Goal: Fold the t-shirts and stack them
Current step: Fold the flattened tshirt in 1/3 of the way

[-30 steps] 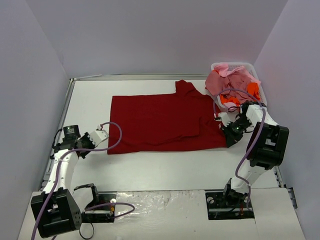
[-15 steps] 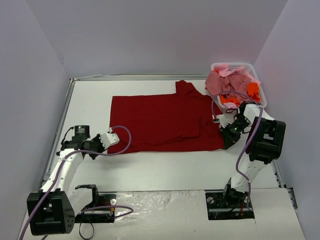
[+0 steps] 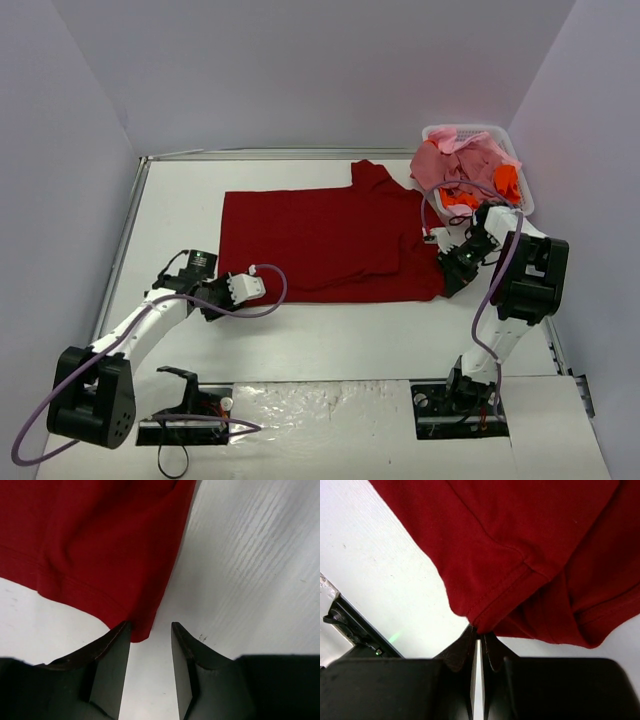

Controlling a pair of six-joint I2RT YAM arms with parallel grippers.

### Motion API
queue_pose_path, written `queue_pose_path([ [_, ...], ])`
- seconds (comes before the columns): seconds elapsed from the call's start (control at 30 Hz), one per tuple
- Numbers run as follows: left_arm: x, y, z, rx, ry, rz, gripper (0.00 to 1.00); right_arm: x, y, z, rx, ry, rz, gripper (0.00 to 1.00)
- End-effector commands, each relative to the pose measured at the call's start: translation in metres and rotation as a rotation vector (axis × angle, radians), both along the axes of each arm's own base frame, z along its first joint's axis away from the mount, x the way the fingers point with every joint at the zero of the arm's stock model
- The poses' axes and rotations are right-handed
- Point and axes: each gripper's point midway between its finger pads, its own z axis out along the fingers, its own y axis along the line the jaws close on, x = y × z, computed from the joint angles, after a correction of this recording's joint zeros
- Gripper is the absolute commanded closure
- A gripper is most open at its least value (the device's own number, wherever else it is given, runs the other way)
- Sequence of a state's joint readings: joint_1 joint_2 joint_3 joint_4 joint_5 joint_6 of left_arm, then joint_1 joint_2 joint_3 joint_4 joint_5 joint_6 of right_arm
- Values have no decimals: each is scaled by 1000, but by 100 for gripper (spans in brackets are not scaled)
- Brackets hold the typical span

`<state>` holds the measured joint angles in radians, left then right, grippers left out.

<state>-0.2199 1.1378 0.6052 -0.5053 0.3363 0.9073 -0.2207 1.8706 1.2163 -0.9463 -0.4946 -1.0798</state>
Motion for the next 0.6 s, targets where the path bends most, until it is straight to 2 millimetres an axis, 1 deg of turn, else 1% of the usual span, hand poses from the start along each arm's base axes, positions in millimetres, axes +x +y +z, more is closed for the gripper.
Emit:
queue_pose_path([
  [0.0, 2, 6, -12, 42, 7, 14, 63, -4, 8, 10, 32, 35, -5, 100],
  [0.13, 14, 15, -24, 89, -20, 54, 64, -5, 10, 10, 31, 37, -1, 100],
  [0.27, 20, 23, -33, 127, -33, 88, 65, -7, 10, 8, 29, 45, 1, 100],
  [0.3, 19, 23, -35, 132, -17, 85, 70, -9, 10, 8, 26, 49, 2, 100],
  [0.33, 18, 24, -36, 138, -10, 81, 86, -9, 10, 7, 27, 52, 2, 100],
  [0.37, 16, 23, -36, 134, -2, 75, 93, -9, 10, 7, 24, 52, 4, 100],
  [0.4, 12, 23, -37, 137, 16, 63, 97, -9, 10, 8, 24, 52, 6, 100],
  [0.47, 9, 23, -36, 139, 22, 44, 98, -10, 10, 7, 24, 52, 4, 100],
  [0.57, 5, 27, -28, 148, 0, 37, 98, -8, 8, 10, 20, 39, 2, 100],
])
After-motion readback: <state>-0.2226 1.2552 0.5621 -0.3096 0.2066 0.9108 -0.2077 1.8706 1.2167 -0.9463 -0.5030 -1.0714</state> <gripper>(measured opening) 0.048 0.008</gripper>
